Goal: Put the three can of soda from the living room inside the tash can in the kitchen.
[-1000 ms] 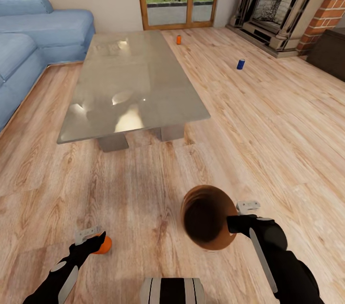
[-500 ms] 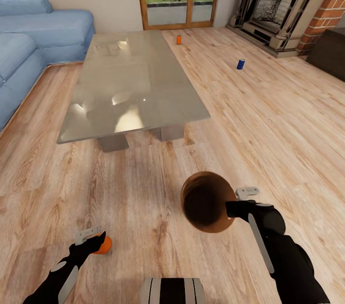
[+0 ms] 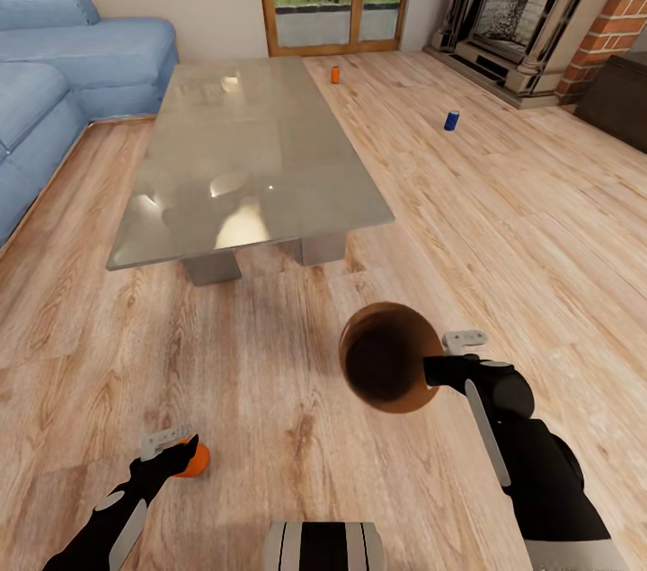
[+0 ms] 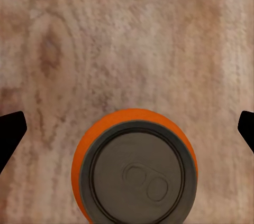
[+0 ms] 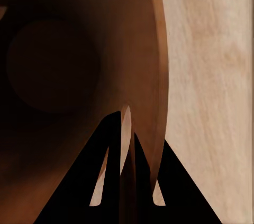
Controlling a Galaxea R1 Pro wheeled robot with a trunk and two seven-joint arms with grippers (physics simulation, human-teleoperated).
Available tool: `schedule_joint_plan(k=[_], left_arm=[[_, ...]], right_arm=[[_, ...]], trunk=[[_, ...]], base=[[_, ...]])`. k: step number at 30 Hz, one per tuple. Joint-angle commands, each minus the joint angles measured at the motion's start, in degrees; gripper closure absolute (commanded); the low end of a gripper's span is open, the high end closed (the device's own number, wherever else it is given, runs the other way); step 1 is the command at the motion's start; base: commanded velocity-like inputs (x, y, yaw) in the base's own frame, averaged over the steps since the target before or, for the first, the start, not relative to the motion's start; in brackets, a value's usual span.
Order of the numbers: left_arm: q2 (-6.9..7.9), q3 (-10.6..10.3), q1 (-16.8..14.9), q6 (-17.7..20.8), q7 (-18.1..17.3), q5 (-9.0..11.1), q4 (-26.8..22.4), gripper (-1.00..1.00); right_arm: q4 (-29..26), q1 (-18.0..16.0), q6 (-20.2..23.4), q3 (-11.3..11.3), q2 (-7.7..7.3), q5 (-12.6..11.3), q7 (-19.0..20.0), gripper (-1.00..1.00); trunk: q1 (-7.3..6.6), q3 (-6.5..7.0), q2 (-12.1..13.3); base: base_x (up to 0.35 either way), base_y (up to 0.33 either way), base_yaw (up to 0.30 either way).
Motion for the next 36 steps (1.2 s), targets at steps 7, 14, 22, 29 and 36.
schedule_joint_plan(k=[7,14,22,29,36], left_arm=[[0.00,0.00,0.00,0.00,0.00,-0.03,0.01,-1.00],[0.00,0.00,0.00,0.00,0.00,-0.02,0.01,-1.00],[0.00,0.00,0.00,0.00,0.00,-0.01,0.01,-1.00],[0.00,0.00,0.00,0.00,0.00,-0.02,0.01,-1.00],[0.00,0.00,0.00,0.00,0.00,-0.04,0.01,-1.00]], right_arm=[[-0.01,-1.74,-0.01,0.00,-0.21,-1.09,0.27,1.00],[-0.01,-3.14,0.14,-0.03,-0.23,-1.09,0.27,1.00],[-0.01,-3.27,0.49,-0.24,-1.01,-1.09,0.27,1.00],[-0.01,-3.12,0.40,-0.27,-1.44,-1.08,0.27,1.00],[-0.01,-2.29,0.19,-0.35,-1.57,-1.18,0.39,1.00]], trunk=[[-0.01,0.00,0.00],[-0.01,0.00,0.00],[-0.01,0.00,0.00],[-0.01,0.00,0.00],[-0.01,0.00,0.00]], base=[[0.000,0.000,0.000],[0.000,0.000,0.000],[0.000,0.000,0.000],[0.000,0.000,0.000],[0.000,0.000,0.000]])
